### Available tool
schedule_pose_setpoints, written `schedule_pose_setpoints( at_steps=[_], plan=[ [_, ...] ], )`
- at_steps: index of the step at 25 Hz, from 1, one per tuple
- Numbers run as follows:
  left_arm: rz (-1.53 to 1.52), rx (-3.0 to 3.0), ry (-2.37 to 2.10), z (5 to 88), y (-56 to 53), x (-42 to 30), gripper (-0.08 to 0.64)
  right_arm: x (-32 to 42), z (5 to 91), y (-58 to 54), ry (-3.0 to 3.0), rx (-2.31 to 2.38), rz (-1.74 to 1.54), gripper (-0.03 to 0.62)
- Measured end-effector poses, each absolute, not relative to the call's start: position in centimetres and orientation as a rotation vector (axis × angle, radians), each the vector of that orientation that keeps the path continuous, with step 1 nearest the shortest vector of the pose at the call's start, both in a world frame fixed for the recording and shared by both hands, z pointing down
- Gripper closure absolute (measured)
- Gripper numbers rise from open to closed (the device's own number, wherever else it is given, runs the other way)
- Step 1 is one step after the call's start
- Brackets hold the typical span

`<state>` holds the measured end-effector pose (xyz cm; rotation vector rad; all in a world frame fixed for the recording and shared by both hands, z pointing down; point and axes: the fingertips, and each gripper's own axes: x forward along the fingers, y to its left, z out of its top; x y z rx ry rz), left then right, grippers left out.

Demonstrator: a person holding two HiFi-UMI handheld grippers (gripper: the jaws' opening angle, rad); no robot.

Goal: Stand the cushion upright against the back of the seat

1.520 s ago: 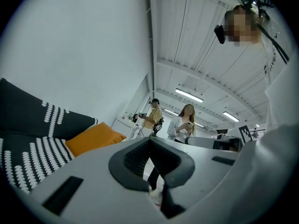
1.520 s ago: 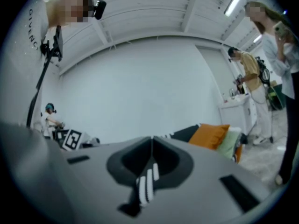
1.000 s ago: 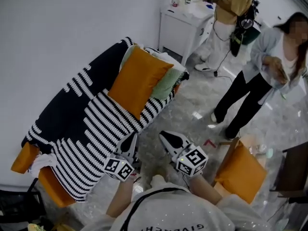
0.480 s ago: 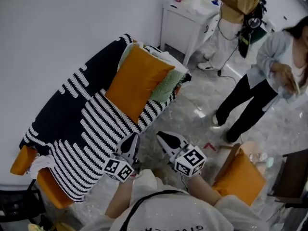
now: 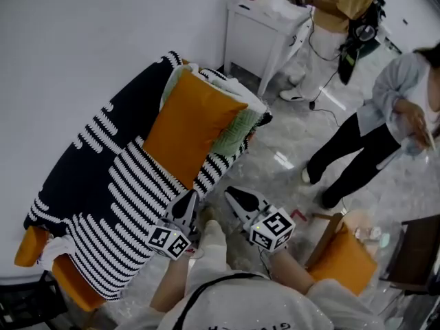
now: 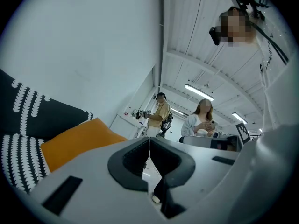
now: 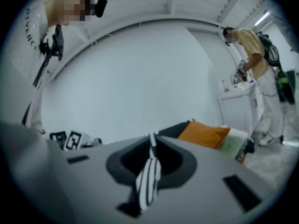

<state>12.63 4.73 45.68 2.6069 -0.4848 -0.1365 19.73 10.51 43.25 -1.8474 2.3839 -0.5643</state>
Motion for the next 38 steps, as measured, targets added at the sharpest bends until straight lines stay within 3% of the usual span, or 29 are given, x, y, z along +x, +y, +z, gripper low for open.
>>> schedule_pose_setpoints(
  at_steps=[24,38],
  plan=[
    [-0.028,2.523,-0.508,52.0,-9.8,19.4,0.532,35.4,52.9,-4.8,2.228,-2.059,-0.815,0.388],
    [-0.041,2.367,-0.843,57.6,-12.2,19.2,0.532,46.0,60.0,-9.9,2.495,-2.19,-0.8,0.301]
  ],
)
